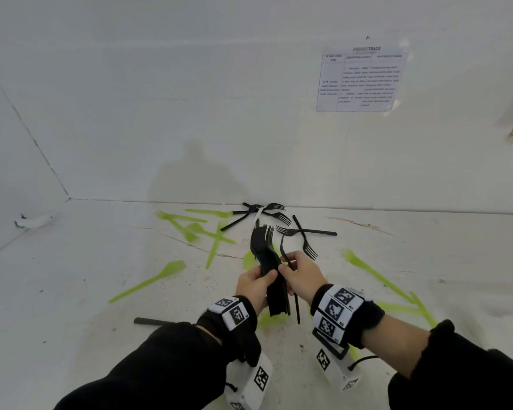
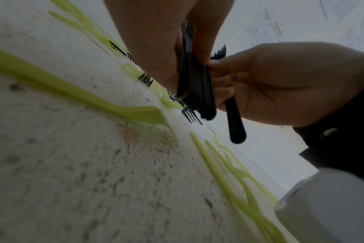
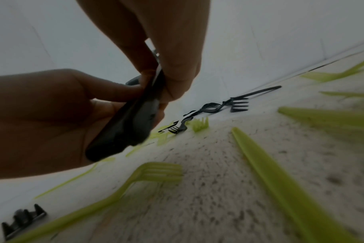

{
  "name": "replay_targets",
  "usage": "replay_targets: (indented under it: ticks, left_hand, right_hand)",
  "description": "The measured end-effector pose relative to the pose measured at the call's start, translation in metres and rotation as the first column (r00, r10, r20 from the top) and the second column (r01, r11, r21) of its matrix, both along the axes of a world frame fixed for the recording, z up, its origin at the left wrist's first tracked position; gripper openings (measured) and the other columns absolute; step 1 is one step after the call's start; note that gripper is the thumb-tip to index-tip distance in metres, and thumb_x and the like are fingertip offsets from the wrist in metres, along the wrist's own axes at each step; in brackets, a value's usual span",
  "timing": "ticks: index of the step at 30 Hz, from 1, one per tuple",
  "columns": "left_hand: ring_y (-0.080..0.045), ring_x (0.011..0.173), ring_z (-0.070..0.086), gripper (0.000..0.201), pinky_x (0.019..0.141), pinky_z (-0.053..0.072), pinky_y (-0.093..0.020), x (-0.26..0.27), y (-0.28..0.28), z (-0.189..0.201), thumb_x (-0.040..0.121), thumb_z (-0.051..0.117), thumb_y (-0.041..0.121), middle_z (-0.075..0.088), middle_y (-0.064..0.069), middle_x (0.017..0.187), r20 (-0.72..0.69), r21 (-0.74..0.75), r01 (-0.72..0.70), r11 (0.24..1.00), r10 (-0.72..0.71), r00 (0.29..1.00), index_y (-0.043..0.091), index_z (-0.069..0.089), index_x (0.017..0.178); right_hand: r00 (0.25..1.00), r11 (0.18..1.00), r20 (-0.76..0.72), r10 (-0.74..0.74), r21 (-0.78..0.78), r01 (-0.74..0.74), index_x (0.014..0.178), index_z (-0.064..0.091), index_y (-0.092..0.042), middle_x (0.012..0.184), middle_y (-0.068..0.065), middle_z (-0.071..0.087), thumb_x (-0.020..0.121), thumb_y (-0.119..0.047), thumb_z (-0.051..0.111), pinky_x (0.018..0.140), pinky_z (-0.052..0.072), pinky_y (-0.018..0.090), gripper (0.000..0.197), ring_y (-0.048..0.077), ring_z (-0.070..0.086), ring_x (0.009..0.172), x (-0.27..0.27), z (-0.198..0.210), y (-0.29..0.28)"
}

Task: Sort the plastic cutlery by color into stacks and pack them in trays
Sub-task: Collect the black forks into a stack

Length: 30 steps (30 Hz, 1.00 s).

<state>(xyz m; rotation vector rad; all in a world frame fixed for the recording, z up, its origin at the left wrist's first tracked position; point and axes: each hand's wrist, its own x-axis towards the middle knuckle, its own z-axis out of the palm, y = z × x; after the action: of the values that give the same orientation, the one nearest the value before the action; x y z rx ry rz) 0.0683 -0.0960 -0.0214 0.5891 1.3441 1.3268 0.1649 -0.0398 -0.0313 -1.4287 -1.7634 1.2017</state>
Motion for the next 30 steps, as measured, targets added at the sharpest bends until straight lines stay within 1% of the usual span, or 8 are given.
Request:
replay_targets:
  ticks: [2,6,11,15,19,22,25,30]
  left_hand:
    - [-0.017,0.061,0.065,0.021,0.068,0.056,-0.037,0.004,-0.004,0.001,0.094,0.045,-0.004,0.063,-0.014,0.081,0.017,0.011,0.02,1.0,-0.021,1.0,-0.002,0.058,0.11]
    - [-0.013,0.05,0.065,0.016,0.057,0.057,-0.031,0.008,-0.01,0.002,0.095,0.045,-0.003,0.063,-0.014,0.073,-0.015,0.022,0.058,0.998,-0.057,0.998,0.0,0.06,0.101]
    - [-0.018,0.064,0.066,0.011,0.069,0.057,-0.035,0.012,-0.012,0.003,0.09,0.056,-0.001,0.067,-0.01,0.076,-0.1,0.003,0.101,0.995,-0.1,0.99,0.007,0.062,0.092]
    - [-0.031,0.079,0.065,0.014,0.084,0.054,-0.048,0.016,-0.01,0.001,0.087,0.059,-0.002,0.066,-0.014,0.081,-0.152,-0.029,0.044,0.999,-0.048,0.987,0.001,0.062,0.1]
    - [-0.019,0.068,0.065,0.017,0.075,0.056,-0.036,0.022,-0.015,0.0,0.088,0.057,-0.004,0.067,-0.012,0.081,-0.131,-0.013,0.066,0.998,-0.067,0.989,0.0,0.063,0.104]
    - [-0.02,0.073,0.064,0.022,0.077,0.054,-0.035,0.026,-0.019,0.001,0.089,0.054,-0.004,0.066,-0.013,0.088,-0.098,0.01,0.062,0.998,-0.061,0.993,0.0,0.061,0.11]
    - [-0.02,0.077,0.063,0.024,0.08,0.053,-0.037,0.028,-0.021,-0.001,0.09,0.053,-0.004,0.065,-0.015,0.096,-0.076,0.027,0.039,0.999,-0.037,0.996,0.0,0.06,0.113]
    - [-0.016,0.071,0.065,0.024,0.075,0.055,-0.033,0.025,-0.025,-0.002,0.09,0.053,-0.005,0.066,-0.012,0.087,-0.049,0.047,-0.011,0.999,0.014,0.999,-0.003,0.06,0.112]
  right_hand:
    - [0.999,0.999,-0.035,-0.035,-0.014,0.034,0.094,0.047,-0.018,0.077,0.001,0.055,0.092,-0.015,0.05,0.047,0.036,0.018,0.005,0.01,0.046,0.052,0.002,-0.002,-0.003]
    - [0.998,0.998,-0.052,-0.028,-0.055,0.025,0.078,0.047,-0.023,0.067,-0.002,0.051,0.091,-0.012,0.051,0.053,0.039,0.023,0.017,0.012,0.046,0.053,0.008,-0.001,-0.007]
    - [0.988,0.985,-0.149,-0.048,-0.171,0.022,0.095,0.055,-0.009,0.052,0.003,0.045,0.088,-0.002,0.043,0.047,0.035,0.026,0.016,0.017,0.04,0.043,0.014,0.005,-0.012]
    - [0.982,0.984,-0.188,-0.03,-0.177,-0.004,0.101,0.056,-0.015,0.052,0.003,0.044,0.091,0.0,0.035,0.05,0.038,0.025,0.027,0.016,0.041,0.046,0.018,0.011,-0.018]
    - [0.977,0.992,-0.201,-0.065,-0.121,0.041,0.101,0.067,-0.006,0.072,0.007,0.064,0.091,-0.004,0.05,0.071,0.055,0.035,0.02,0.02,0.059,0.064,0.025,0.008,-0.018]
    - [0.984,0.993,-0.162,-0.07,-0.101,0.054,0.107,0.068,-0.011,0.09,0.008,0.071,0.082,-0.018,0.067,0.091,0.052,0.042,0.026,0.023,0.066,0.089,0.03,0.005,-0.019]
    - [0.966,0.99,-0.231,-0.117,-0.105,0.095,0.109,0.064,-0.014,0.079,0.001,0.066,0.078,-0.015,0.073,0.085,0.055,0.04,0.032,0.022,0.066,0.085,0.032,0.004,-0.019]
    - [0.931,0.984,-0.336,-0.144,-0.147,0.099,0.08,0.06,-0.018,0.08,0.006,0.063,0.079,-0.011,0.072,0.075,0.057,0.038,0.014,0.024,0.064,0.08,0.03,0.002,-0.022]
